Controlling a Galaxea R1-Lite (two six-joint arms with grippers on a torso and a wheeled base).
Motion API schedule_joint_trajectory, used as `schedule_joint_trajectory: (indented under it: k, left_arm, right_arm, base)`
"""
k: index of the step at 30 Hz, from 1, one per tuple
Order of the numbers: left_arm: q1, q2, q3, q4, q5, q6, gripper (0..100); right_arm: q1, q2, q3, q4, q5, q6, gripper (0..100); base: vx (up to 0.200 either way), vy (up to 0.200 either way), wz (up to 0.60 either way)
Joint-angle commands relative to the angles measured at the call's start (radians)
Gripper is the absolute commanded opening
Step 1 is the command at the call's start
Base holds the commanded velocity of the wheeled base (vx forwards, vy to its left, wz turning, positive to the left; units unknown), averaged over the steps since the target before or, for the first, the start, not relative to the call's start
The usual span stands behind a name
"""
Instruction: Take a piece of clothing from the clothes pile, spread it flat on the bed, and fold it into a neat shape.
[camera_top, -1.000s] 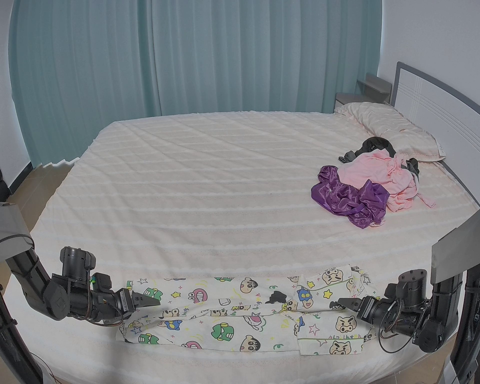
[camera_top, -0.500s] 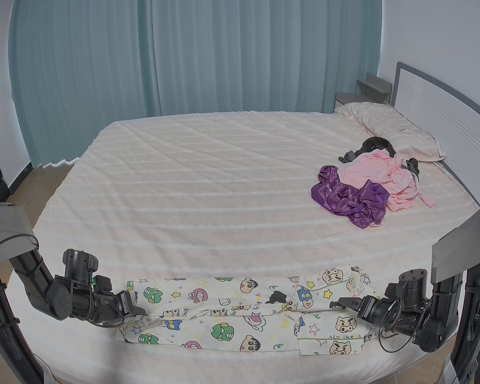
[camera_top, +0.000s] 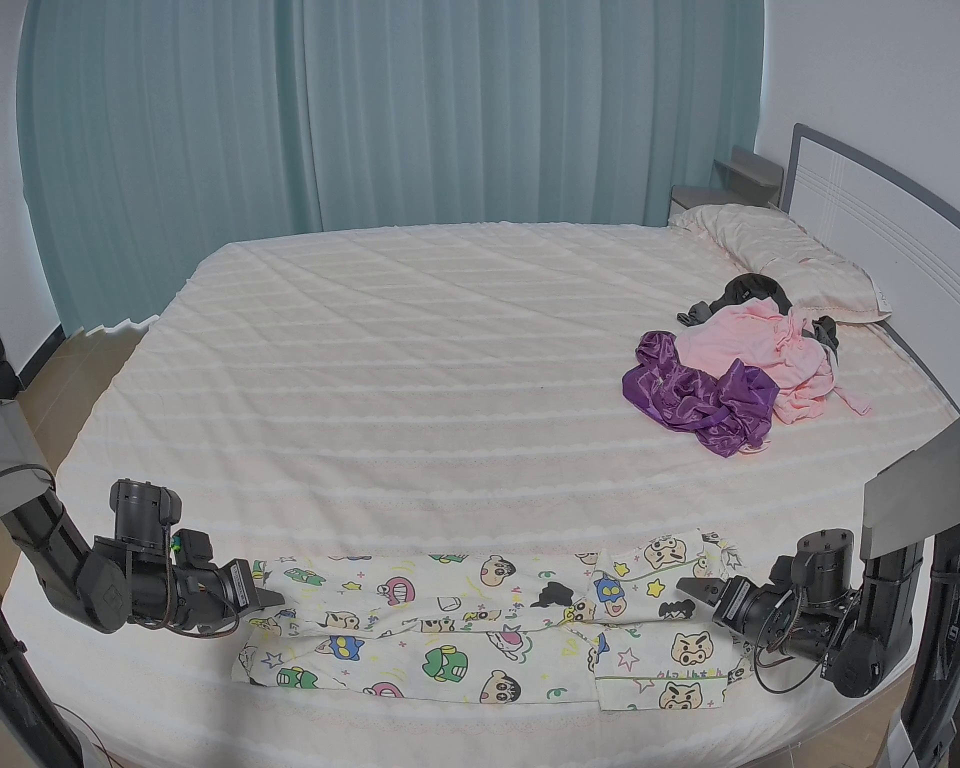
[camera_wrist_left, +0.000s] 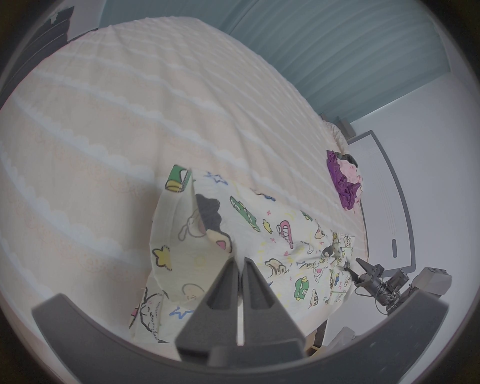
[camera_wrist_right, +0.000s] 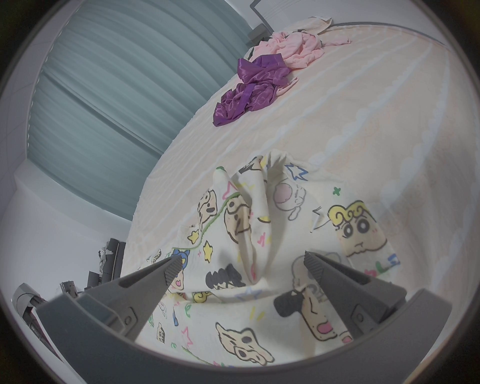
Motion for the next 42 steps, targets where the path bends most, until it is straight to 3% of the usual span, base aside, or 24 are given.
schedule_joint_trajectory:
  k: [1, 14, 15, 30, 36, 42]
  left_arm:
    - [0.0, -0.032, -0.008, -0.001, 0.0, -0.001, 0]
    - [-0.001, -0.03, -0.028, 0.001, -0.002, -0.017, 0]
    - [-0.001, -0.03, -0.028, 0.001, -0.002, -0.018, 0]
    - [-0.001, -0.059, -0.071, 0.013, 0.006, -0.035, 0]
    - [-0.003, -0.111, -0.164, 0.136, 0.008, -0.055, 0]
    - [0.0, -0.104, -0.361, 0.34, 0.008, -0.057, 0]
  right_arm:
    - [0.0, 0.026, -0.041, -0.007, 0.001, 0.009, 100]
    - [0.0, 0.106, -0.148, -0.006, -0.004, 0.019, 100]
    - [0.004, 0.106, -0.15, -0.006, -0.004, 0.019, 0]
    - [-0.02, 0.067, -0.151, -0.007, -0.002, 0.025, 0]
    - [-0.022, 0.041, -0.156, -0.007, -0.002, 0.047, 0]
    - [-0.023, 0.015, -0.165, -0.007, -0.005, 0.051, 0]
  base:
    - [0.0, 0.0, 0.0]
    - [0.0, 0.0, 0.0]
    - [0.0, 0.0, 0.0]
    - [0.0, 0.0, 0.0]
    - [0.0, 0.0, 0.0]
    - [0.0, 0.0, 0.0]
